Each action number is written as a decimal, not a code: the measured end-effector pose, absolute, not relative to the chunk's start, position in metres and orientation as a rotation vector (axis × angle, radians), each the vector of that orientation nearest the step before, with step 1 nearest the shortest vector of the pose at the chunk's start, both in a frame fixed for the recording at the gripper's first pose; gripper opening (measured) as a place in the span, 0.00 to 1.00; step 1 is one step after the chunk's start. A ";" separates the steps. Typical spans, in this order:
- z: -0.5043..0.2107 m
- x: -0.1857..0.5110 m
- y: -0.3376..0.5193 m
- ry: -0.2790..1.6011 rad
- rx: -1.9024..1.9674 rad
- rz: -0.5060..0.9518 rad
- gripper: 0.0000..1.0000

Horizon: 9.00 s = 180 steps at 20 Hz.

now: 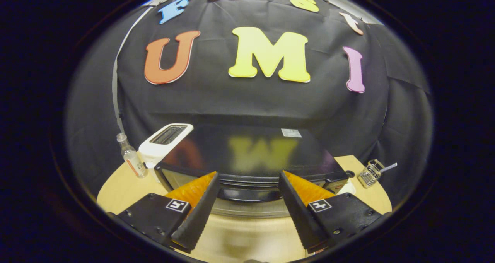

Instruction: Open the toaster oven, put the food inside, and close the toaster oven door.

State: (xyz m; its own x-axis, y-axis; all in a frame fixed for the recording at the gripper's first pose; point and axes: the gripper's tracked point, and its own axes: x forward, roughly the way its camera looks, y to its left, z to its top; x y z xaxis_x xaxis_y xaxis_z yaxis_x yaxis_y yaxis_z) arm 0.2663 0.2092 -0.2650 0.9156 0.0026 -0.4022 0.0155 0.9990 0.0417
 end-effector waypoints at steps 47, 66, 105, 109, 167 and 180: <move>-0.405 0.101 0.228 0.771 0.072 0.049 0.98; -0.384 0.115 0.169 0.713 0.020 0.131 0.99; -0.387 0.136 0.008 0.988 0.389 0.528 0.10; -0.345 0.138 0.014 0.907 0.457 0.489 0.10; -0.326 0.264 0.174 0.415 0.671 -0.062 0.96; -0.310 0.146 0.179 0.548 0.306 0.085 0.98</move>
State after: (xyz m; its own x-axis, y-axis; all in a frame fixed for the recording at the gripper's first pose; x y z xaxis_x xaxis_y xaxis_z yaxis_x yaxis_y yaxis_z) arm 0.1465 0.1795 -0.3099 0.8511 0.1608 -0.4998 0.0015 0.9512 0.3086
